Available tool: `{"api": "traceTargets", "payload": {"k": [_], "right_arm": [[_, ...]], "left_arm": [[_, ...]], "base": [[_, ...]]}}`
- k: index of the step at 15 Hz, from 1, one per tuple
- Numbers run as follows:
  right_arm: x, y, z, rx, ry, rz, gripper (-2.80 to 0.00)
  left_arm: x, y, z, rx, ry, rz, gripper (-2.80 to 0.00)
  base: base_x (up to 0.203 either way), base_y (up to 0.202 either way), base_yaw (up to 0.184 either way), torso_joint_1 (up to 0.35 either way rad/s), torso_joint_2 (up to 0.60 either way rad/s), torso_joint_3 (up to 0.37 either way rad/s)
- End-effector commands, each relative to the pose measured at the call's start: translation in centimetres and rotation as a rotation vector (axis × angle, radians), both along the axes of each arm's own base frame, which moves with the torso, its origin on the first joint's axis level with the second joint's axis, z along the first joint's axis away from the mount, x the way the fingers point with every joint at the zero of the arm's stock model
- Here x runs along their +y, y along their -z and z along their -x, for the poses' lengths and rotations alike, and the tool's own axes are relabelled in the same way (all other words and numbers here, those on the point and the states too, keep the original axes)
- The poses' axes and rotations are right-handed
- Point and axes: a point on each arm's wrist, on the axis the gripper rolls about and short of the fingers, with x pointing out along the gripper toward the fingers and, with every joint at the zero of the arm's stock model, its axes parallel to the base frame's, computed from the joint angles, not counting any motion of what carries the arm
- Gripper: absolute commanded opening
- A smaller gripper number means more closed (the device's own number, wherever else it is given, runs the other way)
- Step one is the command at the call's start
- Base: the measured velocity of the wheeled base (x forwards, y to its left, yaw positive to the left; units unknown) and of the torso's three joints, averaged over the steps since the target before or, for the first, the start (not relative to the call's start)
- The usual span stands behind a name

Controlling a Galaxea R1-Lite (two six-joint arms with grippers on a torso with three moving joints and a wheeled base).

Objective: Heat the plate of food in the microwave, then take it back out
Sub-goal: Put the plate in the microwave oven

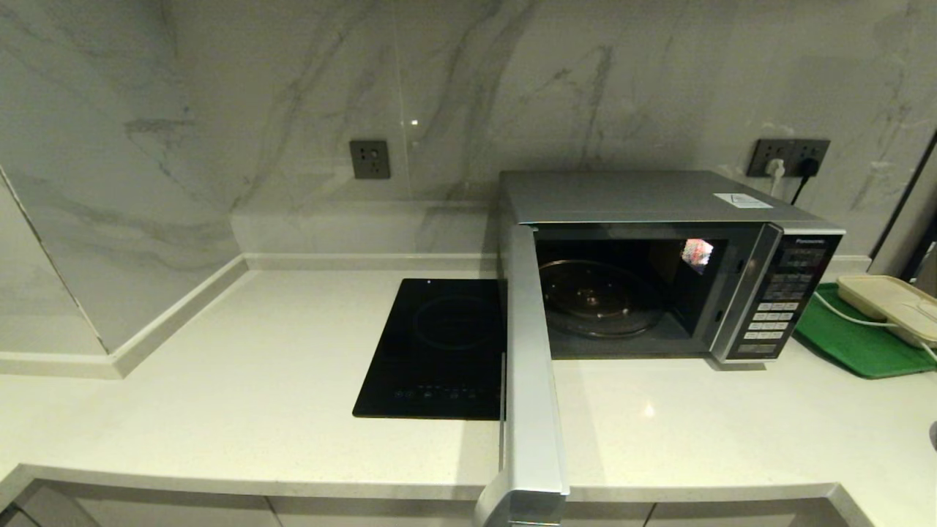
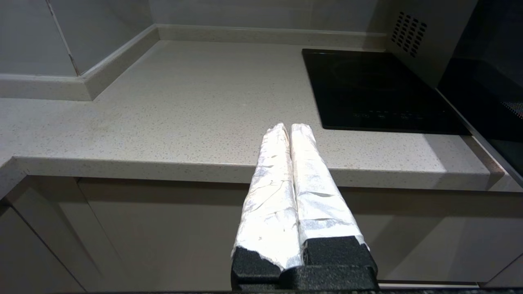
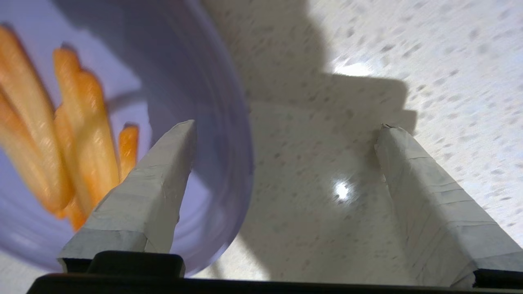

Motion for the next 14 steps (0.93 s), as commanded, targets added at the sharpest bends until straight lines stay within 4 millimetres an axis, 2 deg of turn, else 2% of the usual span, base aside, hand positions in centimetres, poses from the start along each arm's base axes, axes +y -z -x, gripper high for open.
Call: {"api": "traceTargets", "payload": {"k": [1,9,14], "right_arm": [[0.1,-0.7,0.0,-0.004,0.001,0.007,0.0],[0.2,-2.7,0.1,0.0,-0.002,0.067,0.0],[0.1,-2.4,0.2,0.007,-0.001,0.059,0.0]], "left_arm": [[0.0,0.0,0.0,0.0,0.0,0.001,-2.8],[0.0,0.0,0.0,0.0,0.0,0.001,-2.8],[0.0,0.0,0.0,0.0,0.0,0.001,-2.8]], "base": [[0.0,0.0,0.0,0.0,0.0,0.0],[0.0,0.0,0.0,0.0,0.0,0.0],[0.0,0.0,0.0,0.0,0.0,0.0]]}}
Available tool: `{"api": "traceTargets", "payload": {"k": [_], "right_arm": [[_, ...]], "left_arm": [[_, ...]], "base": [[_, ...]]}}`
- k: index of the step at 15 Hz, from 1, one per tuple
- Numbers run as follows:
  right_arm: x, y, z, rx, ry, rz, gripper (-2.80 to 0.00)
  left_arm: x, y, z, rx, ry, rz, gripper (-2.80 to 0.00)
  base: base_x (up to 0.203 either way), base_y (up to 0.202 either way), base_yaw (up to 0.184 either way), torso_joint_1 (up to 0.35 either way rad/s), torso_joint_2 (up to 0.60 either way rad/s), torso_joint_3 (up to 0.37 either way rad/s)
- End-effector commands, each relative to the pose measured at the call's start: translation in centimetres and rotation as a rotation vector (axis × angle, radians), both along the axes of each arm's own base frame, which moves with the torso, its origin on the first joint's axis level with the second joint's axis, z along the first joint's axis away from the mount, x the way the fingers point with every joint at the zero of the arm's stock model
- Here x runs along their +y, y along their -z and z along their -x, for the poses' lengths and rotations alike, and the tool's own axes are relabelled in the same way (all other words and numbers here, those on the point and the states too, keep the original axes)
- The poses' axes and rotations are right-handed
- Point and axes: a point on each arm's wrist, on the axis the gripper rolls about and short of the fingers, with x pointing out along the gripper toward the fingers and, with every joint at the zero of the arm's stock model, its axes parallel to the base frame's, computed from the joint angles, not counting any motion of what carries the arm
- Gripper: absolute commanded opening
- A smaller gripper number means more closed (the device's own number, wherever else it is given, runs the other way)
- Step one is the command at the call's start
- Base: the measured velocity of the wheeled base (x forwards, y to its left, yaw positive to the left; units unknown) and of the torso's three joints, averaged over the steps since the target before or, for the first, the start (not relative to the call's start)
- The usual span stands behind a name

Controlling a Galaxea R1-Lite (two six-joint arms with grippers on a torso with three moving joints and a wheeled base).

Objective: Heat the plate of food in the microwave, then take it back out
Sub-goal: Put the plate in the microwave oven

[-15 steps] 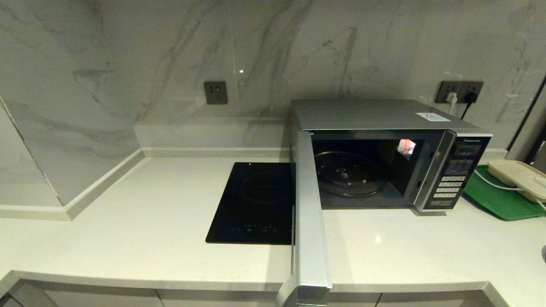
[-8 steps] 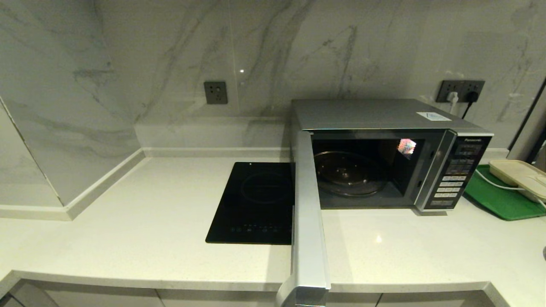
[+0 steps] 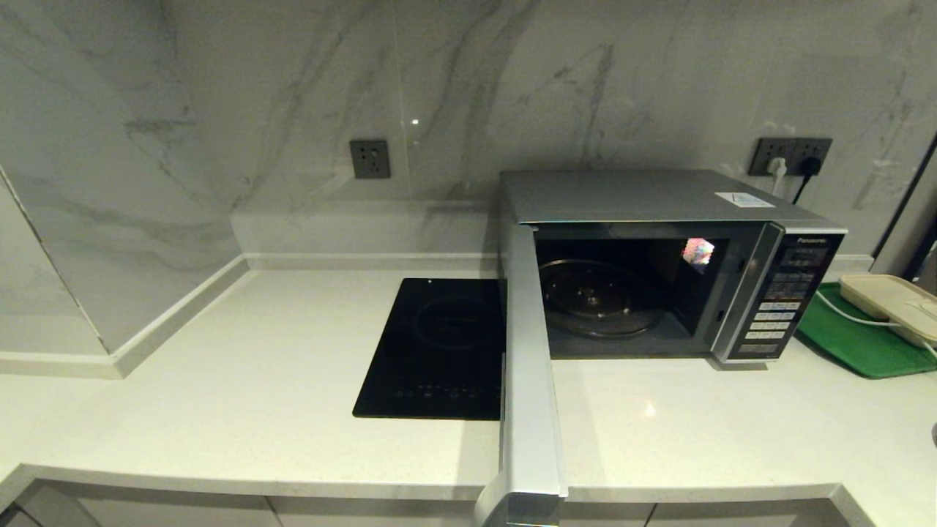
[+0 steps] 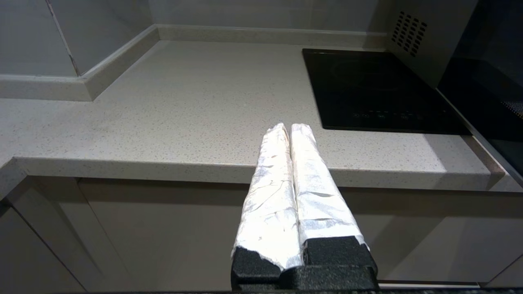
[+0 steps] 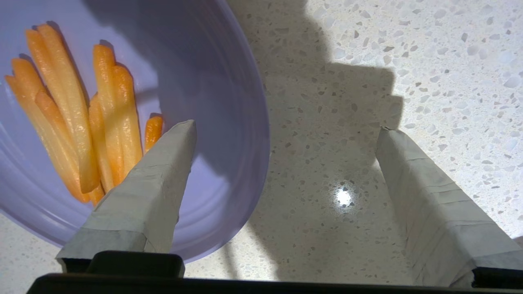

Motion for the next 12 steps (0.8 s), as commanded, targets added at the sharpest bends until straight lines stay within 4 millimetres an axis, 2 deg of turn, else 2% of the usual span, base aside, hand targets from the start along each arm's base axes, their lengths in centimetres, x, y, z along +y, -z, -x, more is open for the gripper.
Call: {"api": "traceTargets", "payload": {"k": [1,12], "right_arm": [[0.02,-0.13,0.02,0.002,0.005,0.002,0.0],[-0.01,0.69,0.03,0.039,0.014,-0.003,0.0]], "left_arm": [[0.0,0.0,0.0,0.0,0.0,0.001,-2.8],[0.0,0.0,0.0,0.0,0.0,0.001,-2.8]], "base": [[0.0,0.0,0.0,0.0,0.0,0.0],[0.0,0.0,0.0,0.0,0.0,0.0]]}}
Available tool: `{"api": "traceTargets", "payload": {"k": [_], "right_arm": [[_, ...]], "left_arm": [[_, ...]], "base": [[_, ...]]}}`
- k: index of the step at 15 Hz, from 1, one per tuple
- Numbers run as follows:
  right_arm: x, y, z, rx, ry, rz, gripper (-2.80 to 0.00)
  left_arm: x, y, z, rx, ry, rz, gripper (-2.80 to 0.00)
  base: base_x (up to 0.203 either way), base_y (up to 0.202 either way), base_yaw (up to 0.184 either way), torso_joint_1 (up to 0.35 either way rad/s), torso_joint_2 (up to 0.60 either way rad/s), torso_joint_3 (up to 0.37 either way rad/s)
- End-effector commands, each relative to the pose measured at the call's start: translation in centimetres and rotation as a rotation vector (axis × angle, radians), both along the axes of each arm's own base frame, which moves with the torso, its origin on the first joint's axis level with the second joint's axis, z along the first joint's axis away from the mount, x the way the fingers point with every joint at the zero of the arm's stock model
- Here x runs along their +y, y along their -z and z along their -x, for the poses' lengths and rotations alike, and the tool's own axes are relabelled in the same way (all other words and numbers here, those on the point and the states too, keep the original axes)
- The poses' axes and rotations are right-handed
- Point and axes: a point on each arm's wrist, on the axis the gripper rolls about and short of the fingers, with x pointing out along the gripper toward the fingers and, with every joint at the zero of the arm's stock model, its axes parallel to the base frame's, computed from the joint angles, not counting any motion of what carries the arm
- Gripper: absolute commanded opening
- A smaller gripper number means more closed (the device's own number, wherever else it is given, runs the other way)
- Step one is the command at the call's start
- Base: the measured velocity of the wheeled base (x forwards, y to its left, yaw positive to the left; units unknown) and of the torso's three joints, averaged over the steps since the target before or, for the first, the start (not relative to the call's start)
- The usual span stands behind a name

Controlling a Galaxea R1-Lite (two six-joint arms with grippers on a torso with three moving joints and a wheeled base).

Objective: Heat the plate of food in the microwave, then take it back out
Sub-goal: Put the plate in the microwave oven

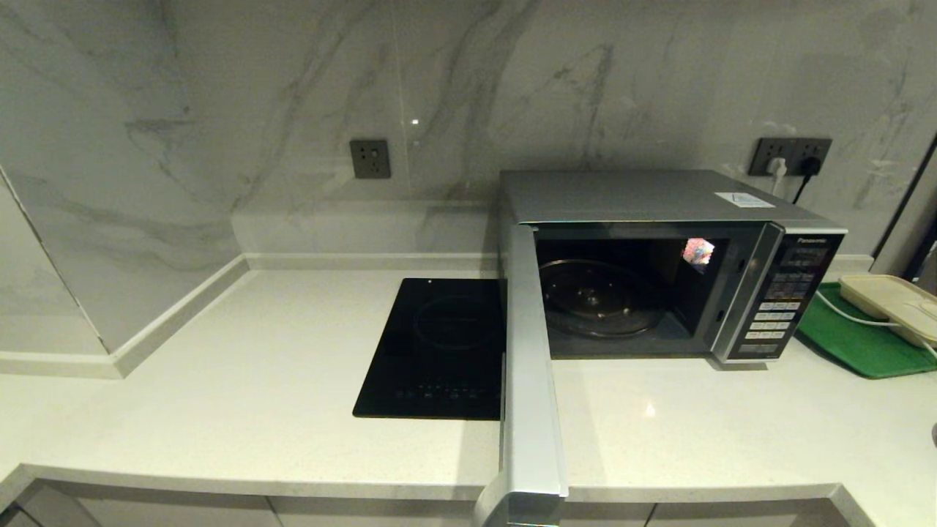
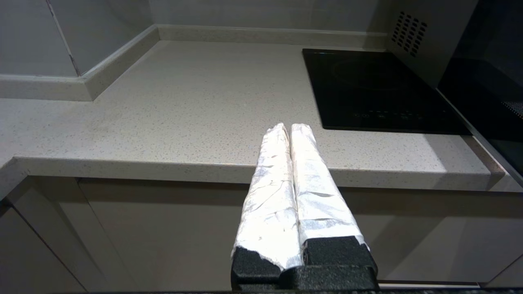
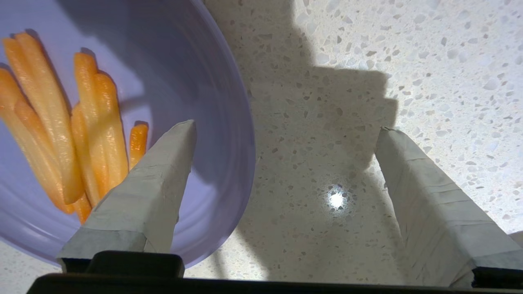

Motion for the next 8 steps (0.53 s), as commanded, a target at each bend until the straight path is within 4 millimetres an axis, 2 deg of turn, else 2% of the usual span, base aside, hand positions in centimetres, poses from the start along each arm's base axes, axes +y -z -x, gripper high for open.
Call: {"api": "traceTargets", "payload": {"k": [1,8], "right_arm": [[-0.02,0.61,0.01,0.007,0.006,-0.017,0.0],[-0.09,0.99,0.03,0.028,0.011,-0.017,0.0]], "left_arm": [[0.0,0.0,0.0,0.0,0.0,0.001,-2.8],[0.0,0.0,0.0,0.0,0.0,0.001,-2.8]], "base": [[0.0,0.0,0.0,0.0,0.0,0.0],[0.0,0.0,0.0,0.0,0.0,0.0]]}}
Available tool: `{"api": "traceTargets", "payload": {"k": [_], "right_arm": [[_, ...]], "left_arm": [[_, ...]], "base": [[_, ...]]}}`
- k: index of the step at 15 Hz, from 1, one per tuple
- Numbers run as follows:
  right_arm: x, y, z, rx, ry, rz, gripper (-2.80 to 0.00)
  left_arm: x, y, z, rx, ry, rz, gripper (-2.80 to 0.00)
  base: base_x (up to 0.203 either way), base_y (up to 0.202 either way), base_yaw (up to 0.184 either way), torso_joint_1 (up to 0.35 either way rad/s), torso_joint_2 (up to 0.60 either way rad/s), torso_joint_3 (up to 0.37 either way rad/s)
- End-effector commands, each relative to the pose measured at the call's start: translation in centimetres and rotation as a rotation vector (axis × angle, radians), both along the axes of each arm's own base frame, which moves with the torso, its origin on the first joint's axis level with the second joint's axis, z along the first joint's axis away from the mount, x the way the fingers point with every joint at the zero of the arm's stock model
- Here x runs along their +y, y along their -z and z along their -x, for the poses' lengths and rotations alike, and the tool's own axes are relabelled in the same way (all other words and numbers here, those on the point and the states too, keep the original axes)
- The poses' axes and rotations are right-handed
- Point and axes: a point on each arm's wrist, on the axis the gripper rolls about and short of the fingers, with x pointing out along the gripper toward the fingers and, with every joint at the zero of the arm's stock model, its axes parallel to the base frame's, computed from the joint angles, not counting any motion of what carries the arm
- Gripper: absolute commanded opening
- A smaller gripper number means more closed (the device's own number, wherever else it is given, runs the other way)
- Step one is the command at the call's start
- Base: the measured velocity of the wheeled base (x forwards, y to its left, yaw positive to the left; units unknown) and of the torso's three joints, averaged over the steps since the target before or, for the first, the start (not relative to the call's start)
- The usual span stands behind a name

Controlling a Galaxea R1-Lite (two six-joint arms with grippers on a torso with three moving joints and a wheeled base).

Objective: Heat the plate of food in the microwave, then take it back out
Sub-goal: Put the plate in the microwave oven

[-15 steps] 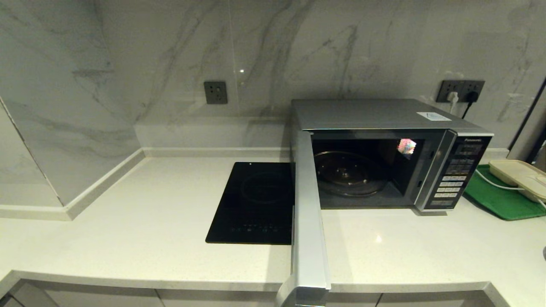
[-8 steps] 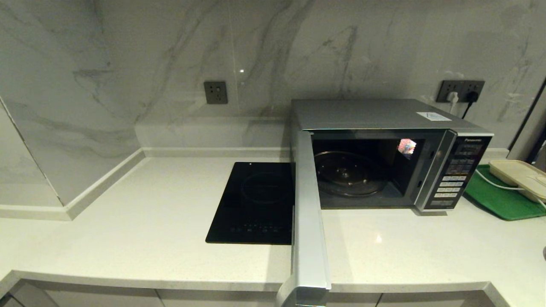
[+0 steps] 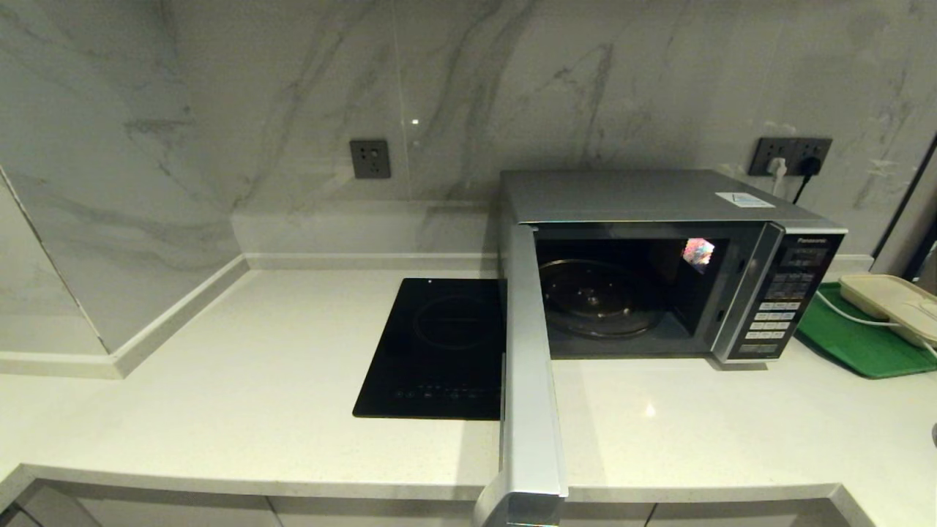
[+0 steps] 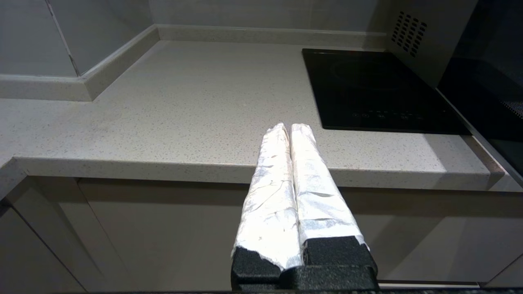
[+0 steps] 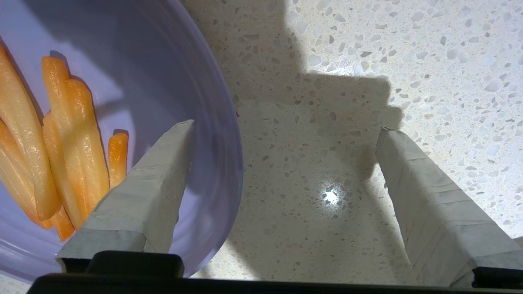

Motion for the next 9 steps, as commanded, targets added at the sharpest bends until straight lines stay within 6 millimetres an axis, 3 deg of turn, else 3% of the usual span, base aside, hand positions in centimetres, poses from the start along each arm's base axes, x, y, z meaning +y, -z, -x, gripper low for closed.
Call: {"api": "traceTargets", "payload": {"k": [1,2,3,9], "right_arm": [[0.02,0.15,-0.01,0.002,0.003,-0.006,0.0],[0.05,0.19,0.03,0.003,0.004,-0.008,-1.16],[0.04,0.13,0.03,0.003,0.002,-0.005,-2.8],[0.02,0.32,0.02,0.005,0.002,-0.009,-2.8]], "left_arm": [[0.0,0.0,0.0,-0.001,-0.001,0.001,-2.8],[0.0,0.0,0.0,-0.001,-0.002,0.001,-2.8],[0.0,0.0,0.0,-0.001,-0.001,0.001,-2.8],[0.0,0.0,0.0,-0.001,-0.001,0.001,-2.8]], "base": [[0.0,0.0,0.0,0.0,0.0,0.0],[0.0,0.0,0.0,0.0,0.0,0.0],[0.0,0.0,0.0,0.0,0.0,0.0],[0.0,0.0,0.0,0.0,0.0,0.0]]}}
